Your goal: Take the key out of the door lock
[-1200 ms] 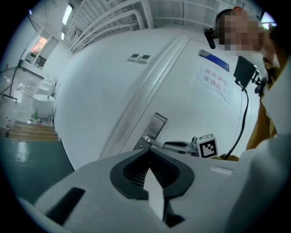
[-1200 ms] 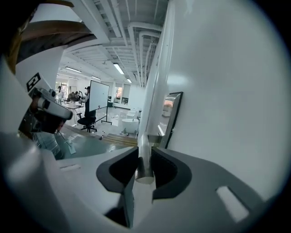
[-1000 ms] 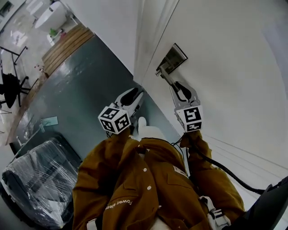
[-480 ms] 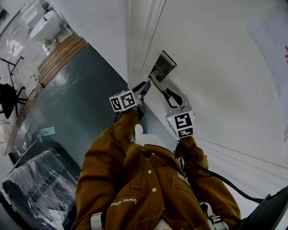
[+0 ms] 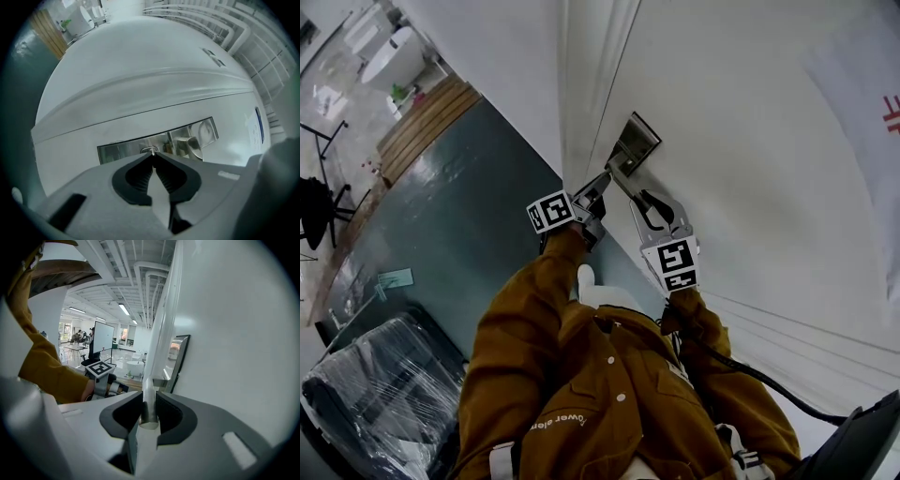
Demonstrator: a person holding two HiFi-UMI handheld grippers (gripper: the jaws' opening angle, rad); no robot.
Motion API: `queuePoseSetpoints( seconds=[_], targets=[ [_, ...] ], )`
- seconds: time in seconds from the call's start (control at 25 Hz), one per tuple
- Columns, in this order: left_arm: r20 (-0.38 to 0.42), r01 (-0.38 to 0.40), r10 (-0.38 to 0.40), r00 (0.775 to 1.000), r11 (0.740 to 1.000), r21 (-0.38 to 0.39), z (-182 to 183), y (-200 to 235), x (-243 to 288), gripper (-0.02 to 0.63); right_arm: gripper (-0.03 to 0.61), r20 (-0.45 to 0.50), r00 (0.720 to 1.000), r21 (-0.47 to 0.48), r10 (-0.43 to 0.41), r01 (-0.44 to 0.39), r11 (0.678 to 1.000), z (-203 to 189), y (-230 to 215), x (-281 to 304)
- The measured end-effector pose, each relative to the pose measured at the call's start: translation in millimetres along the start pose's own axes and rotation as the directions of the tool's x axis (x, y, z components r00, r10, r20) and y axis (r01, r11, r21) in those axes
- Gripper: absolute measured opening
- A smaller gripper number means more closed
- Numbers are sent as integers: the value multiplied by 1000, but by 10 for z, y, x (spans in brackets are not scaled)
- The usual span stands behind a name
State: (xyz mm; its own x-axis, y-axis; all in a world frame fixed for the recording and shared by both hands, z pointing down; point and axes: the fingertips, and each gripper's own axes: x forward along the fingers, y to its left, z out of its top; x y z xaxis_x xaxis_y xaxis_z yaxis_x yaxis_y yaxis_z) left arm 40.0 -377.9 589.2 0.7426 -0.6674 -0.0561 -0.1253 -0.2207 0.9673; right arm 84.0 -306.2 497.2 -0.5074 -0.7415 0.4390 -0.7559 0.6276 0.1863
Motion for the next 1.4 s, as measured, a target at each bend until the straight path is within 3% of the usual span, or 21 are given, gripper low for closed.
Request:
queuePoseSetpoints(
  seconds=[0.2,0.32,0.44,0.52,0.6,0.68,0.76,0.88,0.96,1.0,1.12,1.16,1.2,1.28,1.4],
  targets=[
    [-33,-1,-1,999,998,-71,1,4,-6,18,94,-2,1000,-6,0,0,1000,-3,-1,6],
    [-33,-2,-4,999,985,-171,-4,29,-56,17,95,-3,1000,-8,2,-2,1000,-7,9,18],
    [-20,24,-29,999,977,-212,12,-26,-430,18,95,-1,1000,-7,7,-7,1000,21,23,-5],
    [-1,71,-73,997,981,-180,27,-273,-717,18,95,9,1000,-2,-4,4,1000,55,6,-53],
    [-15,59,-60,998,993,-104,15,-459,-940,18,95,14,1000,8,-19,19,1000,46,-16,-62],
    [-46,0,3,999,999,52,29,-571,-1129,18,93,11,1000,12,-29,29,999,12,-20,-62],
    [-65,-45,62,996,970,237,65,-753,-1275,18,91,46,999,9,-30,29,1000,130,2,-110],
    [-48,-83,118,992,885,458,99,-1168,-1416,18,91,136,991,44,-11,5,999,467,60,-248],
    [-6,-125,163,987,778,615,116,-1467,-1511,18,67,211,978,95,5,-26,995,728,117,-383],
    [23,-150,186,982,703,695,118,-1623,-1565,20,54,247,969,117,13,-43,992,865,155,-463],
    [129,-214,218,967,432,876,92,-2050,-1705,20,6,338,940,149,42,-98,984,1202,312,-663],
    [171,-234,199,965,357,904,82,-2174,-1724,20,6,357,933,154,50,-112,982,1256,371,-698],
    [211,-255,171,963,303,918,72,-2278,-1733,20,5,369,928,159,58,-124,979,1274,436,-713],
    [255,-285,148,956,251,925,18,-2350,-1755,20,5,369,926,175,80,-154,973,1219,581,-681],
    [253,-290,175,951,237,927,-69,-2292,-1782,20,5,354,927,218,122,-208,954,1073,752,-591]
  ],
)
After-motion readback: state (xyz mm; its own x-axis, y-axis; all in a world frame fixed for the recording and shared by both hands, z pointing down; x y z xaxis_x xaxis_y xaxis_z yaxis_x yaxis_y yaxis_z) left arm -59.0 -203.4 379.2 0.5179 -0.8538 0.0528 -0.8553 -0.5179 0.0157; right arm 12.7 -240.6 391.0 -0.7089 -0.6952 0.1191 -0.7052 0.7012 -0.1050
